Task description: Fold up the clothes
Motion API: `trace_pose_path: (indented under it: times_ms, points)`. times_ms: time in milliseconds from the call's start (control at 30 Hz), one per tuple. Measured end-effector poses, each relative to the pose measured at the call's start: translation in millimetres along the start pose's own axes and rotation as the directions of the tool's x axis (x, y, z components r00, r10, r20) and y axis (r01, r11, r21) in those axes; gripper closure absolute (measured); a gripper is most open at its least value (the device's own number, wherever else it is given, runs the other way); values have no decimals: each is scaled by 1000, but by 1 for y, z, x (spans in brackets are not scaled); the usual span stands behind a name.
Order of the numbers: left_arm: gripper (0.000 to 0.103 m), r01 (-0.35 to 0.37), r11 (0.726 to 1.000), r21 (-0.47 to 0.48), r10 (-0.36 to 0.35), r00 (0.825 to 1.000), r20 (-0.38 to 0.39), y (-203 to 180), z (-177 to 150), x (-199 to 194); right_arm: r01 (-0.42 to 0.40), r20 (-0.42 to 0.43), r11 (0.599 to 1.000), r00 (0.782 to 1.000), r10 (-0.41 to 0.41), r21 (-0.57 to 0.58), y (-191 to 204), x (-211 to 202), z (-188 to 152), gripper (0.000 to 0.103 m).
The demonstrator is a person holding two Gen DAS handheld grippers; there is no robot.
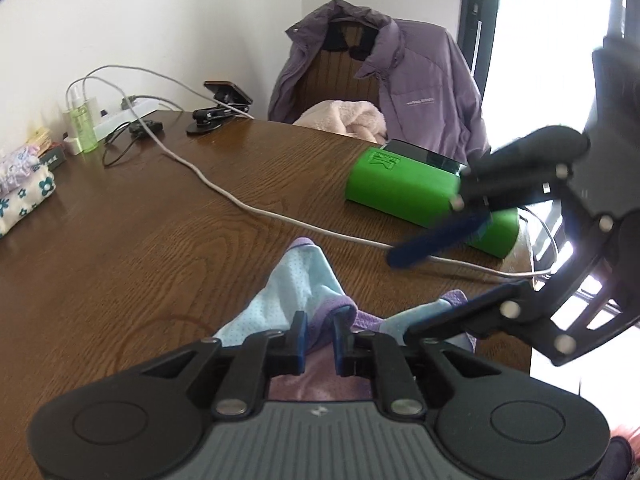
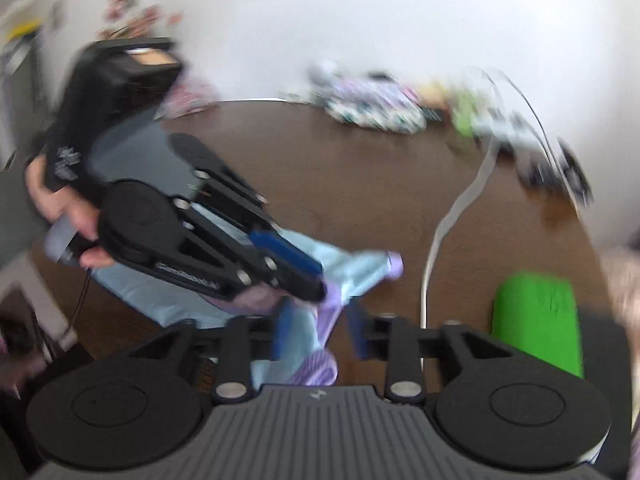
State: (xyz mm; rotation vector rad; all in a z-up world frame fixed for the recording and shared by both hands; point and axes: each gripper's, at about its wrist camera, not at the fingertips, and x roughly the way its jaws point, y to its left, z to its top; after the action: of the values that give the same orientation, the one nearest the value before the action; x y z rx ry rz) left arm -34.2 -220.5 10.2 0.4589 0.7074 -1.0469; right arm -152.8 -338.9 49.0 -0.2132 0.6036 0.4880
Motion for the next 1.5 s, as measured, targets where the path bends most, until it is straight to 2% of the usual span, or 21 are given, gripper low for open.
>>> trace_pose_path:
  times_ms: [67, 100, 167, 233, 367, 433, 533, 667, 800, 833, 933, 1067, 1233, 1367, 1500]
  points:
    - [88, -1, 1000, 10, 1, 1000, 0, -1, 0, -1, -49, -16, 978, 999, 47, -205, 4, 2, 8, 62]
    - [87, 3, 1000, 7, -3, 1000, 0, 0, -1, -1, -93, -51, 961, 995, 83, -260, 1, 7, 13, 62]
    - [87, 12, 1000, -2, -12, 1000, 4, 1, -1, -2, -203, -139, 929, 976, 167, -310, -8, 18, 23, 62]
    - [86, 21, 1000, -12, -21, 1000, 9, 3, -2, -3, -278, -209, 891, 954, 213, -360, -13, 29, 31, 64]
    - [85, 27, 999, -46, -26, 1000, 17, 10, -5, -7, -377, -323, 843, 910, 260, -383, -23, 50, 41, 64]
    - [85, 20, 999, -48, -19, 1000, 21, 13, -6, -13, -402, -355, 838, 894, 273, -369, -27, 58, 42, 66]
    - [83, -16, 999, -46, 17, 999, 31, 19, -9, -25, -454, -375, 836, 866, 331, -310, -34, 61, 43, 74]
    - [81, -69, 997, -40, 70, 997, 35, 26, -15, -45, -465, -370, 838, 860, 351, -285, -37, 60, 39, 79]
    - [79, -146, 984, -105, 151, 988, 39, 38, -33, -77, -460, -366, 848, 861, 353, -263, -40, 57, 36, 84]
    - [79, -175, 975, -135, 181, 983, 32, 43, -41, -87, -458, -367, 850, 861, 351, -261, -40, 57, 36, 86]
    - [69, -254, 941, -223, 260, 966, -2, 53, -67, -117, -449, -368, 853, 865, 341, -266, -37, 56, 37, 91]
    - [68, -330, 900, -284, 335, 942, -34, 55, -95, -147, -437, -365, 856, 872, 327, -276, -35, 58, 40, 96]
    - [66, -376, 856, -354, 388, 921, -40, 58, -126, -172, -421, -347, 860, 883, 316, -289, -29, 51, 56, 98]
    - [66, -407, 822, -399, 431, 902, -31, 61, -147, -191, -417, -334, 849, 890, 309, -325, -16, 41, 83, 98]
    - [59, -410, 791, -454, 464, 886, 8, 63, -167, -211, -468, -322, 809, 874, 364, -355, 16, 42, 120, 98]
